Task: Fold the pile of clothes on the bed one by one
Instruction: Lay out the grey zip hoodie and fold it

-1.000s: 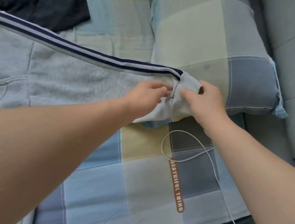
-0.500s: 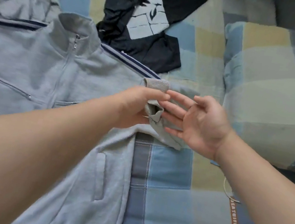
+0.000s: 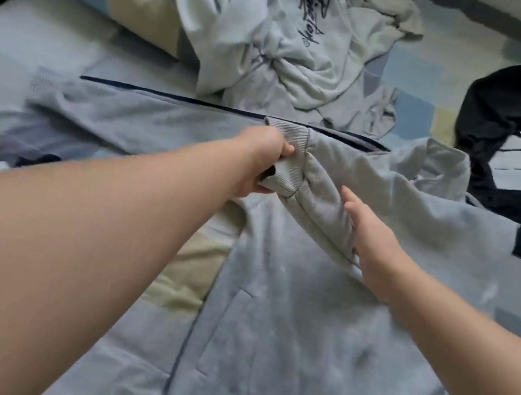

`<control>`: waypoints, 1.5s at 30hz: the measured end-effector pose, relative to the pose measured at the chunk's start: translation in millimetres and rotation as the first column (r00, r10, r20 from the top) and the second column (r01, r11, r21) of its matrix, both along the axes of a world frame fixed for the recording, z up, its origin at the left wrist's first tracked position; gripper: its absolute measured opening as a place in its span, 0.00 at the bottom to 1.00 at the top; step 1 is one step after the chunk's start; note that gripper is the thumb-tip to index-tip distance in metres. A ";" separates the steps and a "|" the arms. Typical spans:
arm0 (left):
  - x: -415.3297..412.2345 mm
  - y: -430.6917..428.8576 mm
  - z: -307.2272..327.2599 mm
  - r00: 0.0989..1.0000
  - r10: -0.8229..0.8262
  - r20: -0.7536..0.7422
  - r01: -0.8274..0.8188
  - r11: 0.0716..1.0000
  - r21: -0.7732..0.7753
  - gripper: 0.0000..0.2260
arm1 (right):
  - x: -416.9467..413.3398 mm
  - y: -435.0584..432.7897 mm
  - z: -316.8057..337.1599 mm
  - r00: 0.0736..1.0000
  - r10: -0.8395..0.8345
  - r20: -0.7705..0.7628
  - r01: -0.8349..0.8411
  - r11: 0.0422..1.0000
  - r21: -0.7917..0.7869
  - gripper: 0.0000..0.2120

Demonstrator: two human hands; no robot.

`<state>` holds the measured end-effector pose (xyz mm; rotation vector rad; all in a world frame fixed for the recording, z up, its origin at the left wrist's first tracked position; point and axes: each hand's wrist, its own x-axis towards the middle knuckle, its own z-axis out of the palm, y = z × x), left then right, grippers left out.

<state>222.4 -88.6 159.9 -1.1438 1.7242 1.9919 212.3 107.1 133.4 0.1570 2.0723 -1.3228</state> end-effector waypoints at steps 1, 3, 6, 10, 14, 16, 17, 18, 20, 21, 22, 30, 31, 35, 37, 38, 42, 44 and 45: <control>3.2 -34.9 -0.4 1.000 -0.003 -0.029 0.000 0.997 -0.082 0.06 | 5.8 -36.7 -7.3 1.000 0.022 -0.006 -0.022 1.000 -0.008 0.22; 8.9 -101.5 0.8 0.993 0.083 -0.087 -0.098 0.976 -0.196 0.04 | 16.3 -109.9 -21.3 0.995 0.092 -0.037 -0.093 0.996 -0.009 0.23; 17.4 -196.9 -10.8 0.992 0.121 -0.043 -0.128 0.955 -0.268 0.07 | 29.4 -209.8 -34.6 0.984 0.170 -0.046 -0.171 0.984 -0.041 0.25; 36.2 -301.9 -28.4 0.992 0.123 -0.003 -0.120 0.961 -0.250 0.10 | 32.8 -319.0 -49.9 0.969 0.222 -0.104 -0.221 0.975 0.023 0.25; 49.6 -374.6 -47.6 0.993 0.097 0.067 -0.070 0.942 -0.329 0.07 | 34.7 -385.4 -74.8 0.916 0.394 -0.076 -0.383 0.915 0.127 0.23; 55.0 -397.6 -62.0 0.983 0.070 0.168 -0.010 0.941 -0.337 0.08 | 39.8 -404.9 -86.3 0.898 0.439 -0.029 -0.431 0.891 0.144 0.23; 56.6 -406.1 -70.3 0.976 0.047 0.211 0.026 0.943 -0.331 0.08 | 41.9 -409.6 -91.3 0.878 0.479 -0.016 -0.472 0.870 0.145 0.24; 59.0 -411.3 -77.4 0.971 0.035 0.236 0.046 0.943 -0.329 0.07 | 44.8 -411.0 -93.9 0.857 0.515 -0.014 -0.507 0.848 0.155 0.25; 62.0 -417.0 -90.5 0.967 0.037 0.254 0.055 0.936 -0.348 0.04 | 45.8 -411.8 -97.8 0.846 0.534 -0.003 -0.525 0.832 0.181 0.26; 61.6 -420.5 -96.7 0.969 0.019 0.245 0.077 0.925 -0.373 0.06 | 44.4 -412.4 -98.3 0.857 0.514 -0.016 -0.503 0.845 0.181 0.26; 60.4 -423.8 -102.0 0.973 0.003 0.230 0.093 0.908 -0.407 0.07 | 43.0 -411.9 -97.1 0.873 0.487 -0.037 -0.473 0.862 0.181 0.26; 57.2 -439.5 -119.1 0.972 0.045 0.232 0.129 0.724 -0.678 0.06 | 42.1 -418.1 -101.8 0.726 0.685 -0.055 -0.580 0.654 0.486 0.26; 59.7 -439.8 -122.3 0.963 0.024 0.269 0.171 0.716 -0.676 0.06 | 41.8 -422.2 -105.7 0.699 0.715 -0.022 -0.617 0.618 0.488 0.26; 60.3 -437.0 -115.7 0.970 -0.058 0.235 0.221 0.607 -0.763 0.15 | 34.0 -423.4 -106.7 0.649 0.761 0.002 -0.697 0.593 0.403 0.25; 56.2 -430.3 -102.8 0.969 -0.204 0.137 0.196 0.301 -0.933 0.19 | 26.2 -412.8 -98.5 0.738 0.662 -0.131 -0.596 0.731 0.331 0.25; 52.2 -423.9 -96.8 0.941 -0.331 0.077 0.145 0.188 -0.971 0.18 | 20.9 -404.6 -95.3 0.780 0.582 -0.230 -0.495 0.799 0.342 0.25; 30.4 -379.4 -108.9 0.685 -0.709 0.166 0.359 0.130 -0.924 0.17 | -8.9 -361.5 -100.2 0.767 0.479 -0.427 -0.138 0.773 0.619 0.23; 20.6 -359.3 -126.5 0.621 -0.742 0.253 0.503 0.129 -0.855 0.25 | -25.8 -344.1 -103.5 0.801 0.476 -0.363 -0.081 0.687 0.722 0.26; 15.8 -353.5 -135.1 0.620 -0.733 0.279 0.546 0.147 -0.825 0.28 | -35.0 -335.8 -106.0 0.815 0.479 -0.325 -0.074 0.643 0.762 0.26</control>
